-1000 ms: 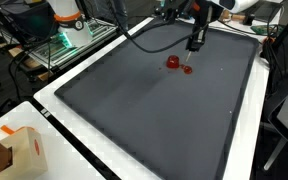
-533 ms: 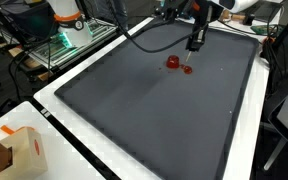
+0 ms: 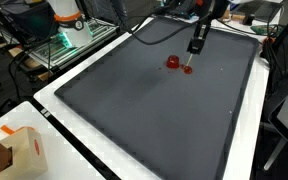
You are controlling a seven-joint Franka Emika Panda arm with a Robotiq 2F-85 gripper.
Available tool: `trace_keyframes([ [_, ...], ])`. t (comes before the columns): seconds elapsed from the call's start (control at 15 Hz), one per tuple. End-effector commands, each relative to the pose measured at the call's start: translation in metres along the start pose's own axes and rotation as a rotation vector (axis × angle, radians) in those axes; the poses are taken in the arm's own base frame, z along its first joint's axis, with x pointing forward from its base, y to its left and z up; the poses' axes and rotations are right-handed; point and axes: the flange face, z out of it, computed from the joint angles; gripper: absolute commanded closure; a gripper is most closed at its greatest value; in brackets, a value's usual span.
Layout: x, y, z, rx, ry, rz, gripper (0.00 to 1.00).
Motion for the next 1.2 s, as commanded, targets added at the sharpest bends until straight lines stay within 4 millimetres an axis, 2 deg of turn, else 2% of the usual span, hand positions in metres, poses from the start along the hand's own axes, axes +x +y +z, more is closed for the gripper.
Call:
trace_keyframes([
  [0.0, -0.002, -0.017, 0.002, -0.148, -0.016, 0.114, 0.97],
  [0.47, 0.004, -0.046, 0.022, -0.454, -0.044, 0.318, 0.97],
  [1.13, -0.008, -0.075, 0.058, -0.701, -0.152, 0.491, 0.97],
])
